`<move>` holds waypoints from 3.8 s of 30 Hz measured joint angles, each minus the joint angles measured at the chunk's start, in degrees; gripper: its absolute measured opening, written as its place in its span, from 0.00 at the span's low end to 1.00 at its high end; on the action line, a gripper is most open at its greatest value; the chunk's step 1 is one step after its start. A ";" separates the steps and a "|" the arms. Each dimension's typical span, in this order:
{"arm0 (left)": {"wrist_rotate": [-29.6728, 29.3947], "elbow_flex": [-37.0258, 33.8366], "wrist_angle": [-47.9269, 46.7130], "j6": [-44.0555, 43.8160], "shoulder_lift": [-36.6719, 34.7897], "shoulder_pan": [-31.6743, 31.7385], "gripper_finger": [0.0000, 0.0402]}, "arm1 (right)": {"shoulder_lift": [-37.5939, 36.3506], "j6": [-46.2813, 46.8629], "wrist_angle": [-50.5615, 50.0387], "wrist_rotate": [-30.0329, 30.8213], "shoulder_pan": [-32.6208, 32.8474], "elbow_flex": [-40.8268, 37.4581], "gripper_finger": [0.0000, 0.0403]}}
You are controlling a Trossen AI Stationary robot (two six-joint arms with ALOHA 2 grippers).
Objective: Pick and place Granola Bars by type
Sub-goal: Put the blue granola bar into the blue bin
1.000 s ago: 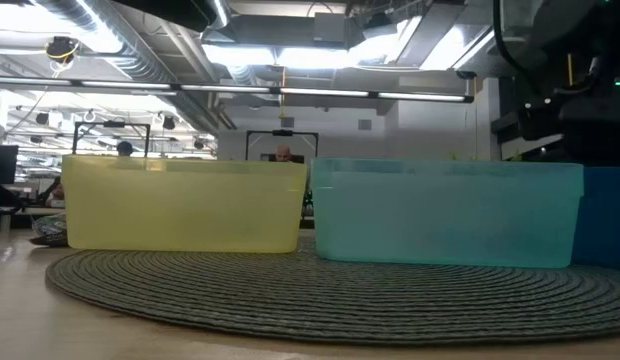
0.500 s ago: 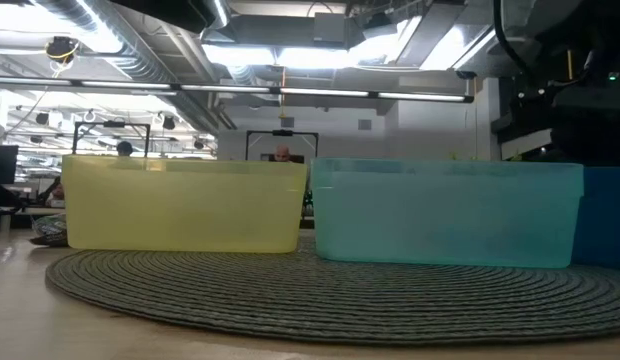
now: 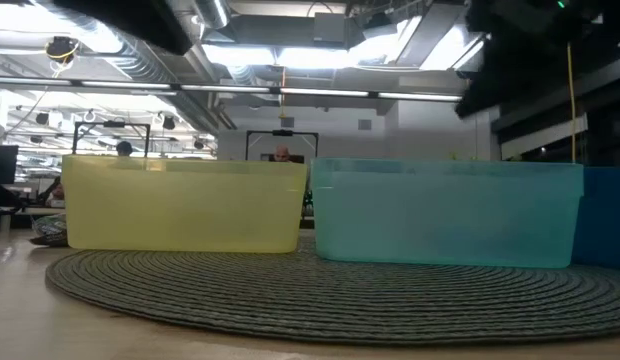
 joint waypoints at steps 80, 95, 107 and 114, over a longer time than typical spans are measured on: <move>31.89 -40.50 21.49 -40.04 -20.26 15.98 0.61 | 2.40 -40.53 35.41 1.15 -0.02 0.35 0.42; 33.92 -40.36 19.90 -41.17 -15.47 13.79 0.54 | 2.40 -38.88 34.23 1.13 -0.01 0.35 0.42; 31.67 -40.50 19.05 -44.86 -15.41 8.92 0.31 | 2.40 -37.10 32.90 1.11 0.00 0.35 0.42; 30.96 -39.85 18.31 -47.81 -15.32 5.07 0.21 | 2.40 -37.08 32.52 1.11 0.00 0.35 0.42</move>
